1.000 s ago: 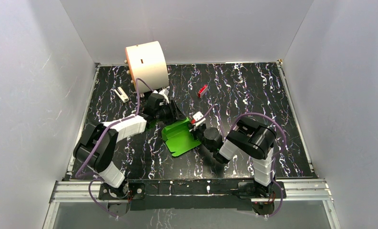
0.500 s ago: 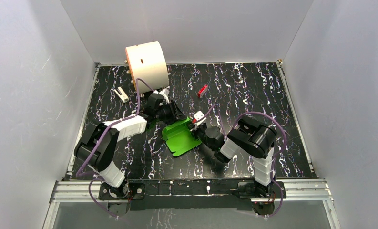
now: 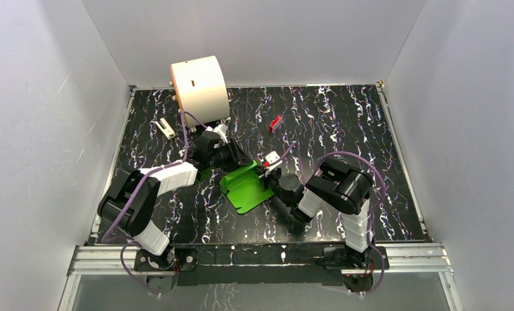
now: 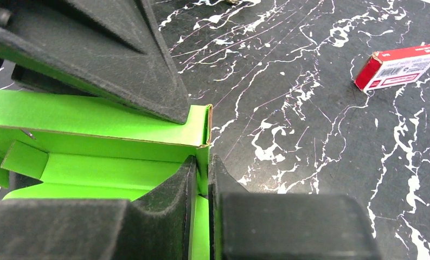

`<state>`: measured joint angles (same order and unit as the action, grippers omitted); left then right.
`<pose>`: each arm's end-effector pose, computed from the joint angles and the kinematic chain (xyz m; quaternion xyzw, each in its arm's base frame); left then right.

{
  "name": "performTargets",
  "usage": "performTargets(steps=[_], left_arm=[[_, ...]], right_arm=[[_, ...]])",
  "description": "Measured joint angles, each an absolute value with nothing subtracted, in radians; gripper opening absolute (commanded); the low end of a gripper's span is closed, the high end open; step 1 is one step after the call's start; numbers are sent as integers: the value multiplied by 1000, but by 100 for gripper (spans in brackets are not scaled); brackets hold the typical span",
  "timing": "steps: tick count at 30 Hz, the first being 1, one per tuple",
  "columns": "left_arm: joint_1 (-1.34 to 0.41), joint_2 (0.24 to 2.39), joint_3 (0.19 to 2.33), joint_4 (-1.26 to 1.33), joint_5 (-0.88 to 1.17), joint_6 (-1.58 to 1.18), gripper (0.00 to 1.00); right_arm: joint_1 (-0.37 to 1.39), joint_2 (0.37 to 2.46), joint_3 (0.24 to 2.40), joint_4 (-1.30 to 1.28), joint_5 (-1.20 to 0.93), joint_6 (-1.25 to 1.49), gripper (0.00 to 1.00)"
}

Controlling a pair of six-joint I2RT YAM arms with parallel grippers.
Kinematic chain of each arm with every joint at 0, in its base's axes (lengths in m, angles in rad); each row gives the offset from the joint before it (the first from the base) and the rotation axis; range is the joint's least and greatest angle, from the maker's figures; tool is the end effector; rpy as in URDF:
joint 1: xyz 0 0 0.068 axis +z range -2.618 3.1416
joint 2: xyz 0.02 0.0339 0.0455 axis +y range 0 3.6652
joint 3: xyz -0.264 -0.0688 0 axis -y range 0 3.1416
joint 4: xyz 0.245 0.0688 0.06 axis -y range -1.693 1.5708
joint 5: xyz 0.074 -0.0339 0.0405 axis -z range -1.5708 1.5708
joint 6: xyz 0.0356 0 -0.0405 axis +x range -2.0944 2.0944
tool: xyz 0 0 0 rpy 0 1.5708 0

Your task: Fold the paper box

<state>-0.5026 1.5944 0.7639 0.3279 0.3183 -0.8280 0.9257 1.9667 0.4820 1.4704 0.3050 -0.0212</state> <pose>0.2841 -0.1689 0.1851 -0.0581 0.8517 -0.4176 0.3112 0.1953 0.2418 0.1166 -0.2260 0.6751 0.2059 0.6714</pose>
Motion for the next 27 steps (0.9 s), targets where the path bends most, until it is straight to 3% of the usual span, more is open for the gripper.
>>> performTargets(steps=[15,20,27], left_arm=[[-501,1573,702,404,336,-892,39],[-501,1573,711,393,329,-894,39],[-496,1575,712,387,331,-894,39]], right_arm=[[967,1972,505,1452,477,-4,10],[983,1980,528,1438,540,-7,16],[968,1997,529,1461,473,-37,24]])
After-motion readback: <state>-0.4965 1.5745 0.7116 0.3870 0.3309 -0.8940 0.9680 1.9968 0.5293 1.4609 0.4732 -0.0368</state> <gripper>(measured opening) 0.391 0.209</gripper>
